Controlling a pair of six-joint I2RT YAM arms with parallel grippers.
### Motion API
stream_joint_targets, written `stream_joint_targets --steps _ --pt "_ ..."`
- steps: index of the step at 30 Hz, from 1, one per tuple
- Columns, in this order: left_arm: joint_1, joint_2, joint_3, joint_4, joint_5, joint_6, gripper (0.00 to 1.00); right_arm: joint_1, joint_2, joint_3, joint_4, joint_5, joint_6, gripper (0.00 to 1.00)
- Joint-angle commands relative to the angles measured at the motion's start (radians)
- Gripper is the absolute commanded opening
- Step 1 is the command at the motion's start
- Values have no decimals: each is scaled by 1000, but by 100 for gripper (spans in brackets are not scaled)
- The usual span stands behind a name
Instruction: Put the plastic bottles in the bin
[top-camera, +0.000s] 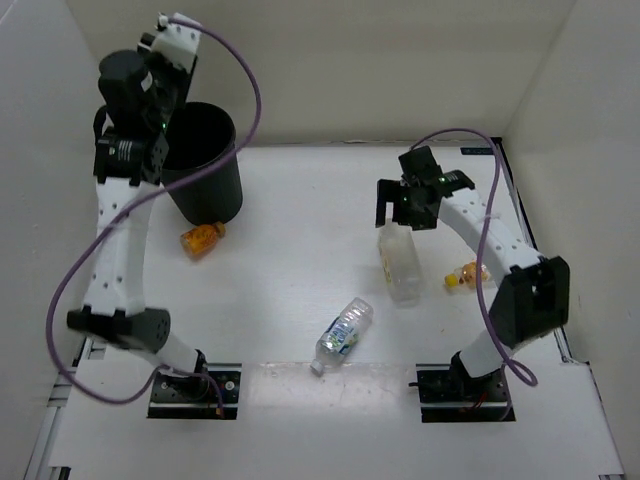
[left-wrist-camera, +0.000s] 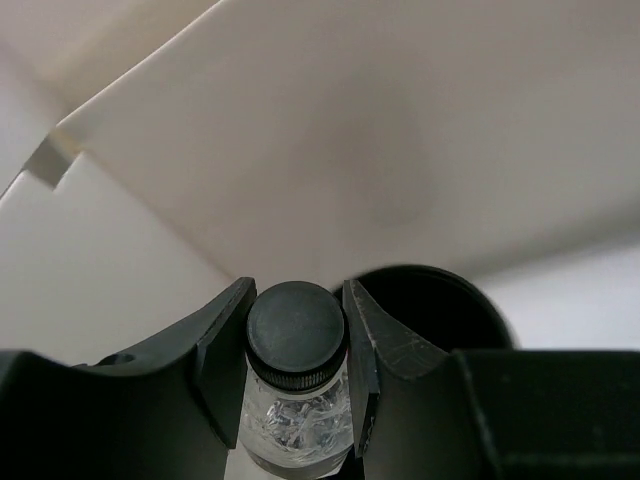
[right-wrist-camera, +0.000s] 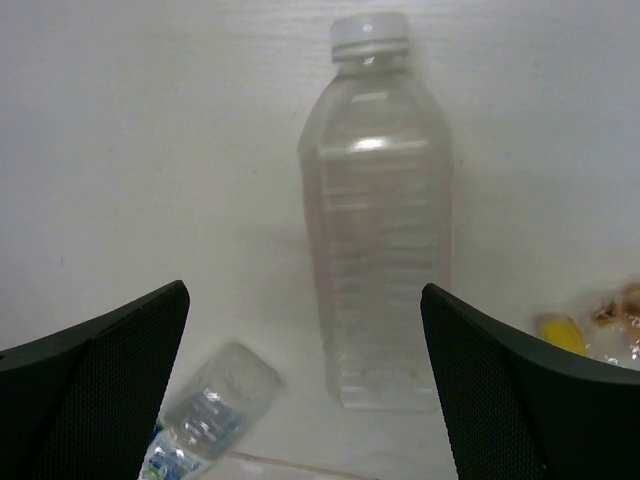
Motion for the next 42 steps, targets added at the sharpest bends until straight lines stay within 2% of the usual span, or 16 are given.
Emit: stream_joint_targets --steps 1,4,6,8,12,13,14,15,18,20,27,38,42 --pt "78 183 79 71 -56 -40 10 -39 89 88 -87 71 21 100" --pt "87 263 94 71 -70 -30 12 -94 100 111 -138 137 84 100" --pt "96 272 42 71 -70 -30 13 -141 85 96 -169 192 225 100" --pt "96 301 7 71 -80 -49 13 -239 33 19 -197 203 363 100" --pt "136 324 -54 71 -80 -128 15 -397 -81 -124 -186 191 432 100" --pt "136 324 -65 71 -80 -129 20 -417 -92 -141 -186 191 432 100" --pt "136 315 -77 71 -61 -141 25 -440 -92 -156 -186 191 448 100" --pt "136 315 -88 71 -50 -150 46 -483 -102 -185 -186 180 457 100" --pt "136 272 -131 62 -8 -162 87 -560 -93 -217 -177 140 471 100" --pt "136 246 -150 62 1 -190 94 -582 -73 -218 -177 131 471 100" --pt "136 142 -183 62 47 -221 100 -609 40 -228 -189 177 480 100" --pt "145 48 -228 32 47 -251 100 -658 206 -219 -108 85 423 100" --pt "154 22 -217 -69 94 -274 100 -668 224 -219 -88 96 412 88"
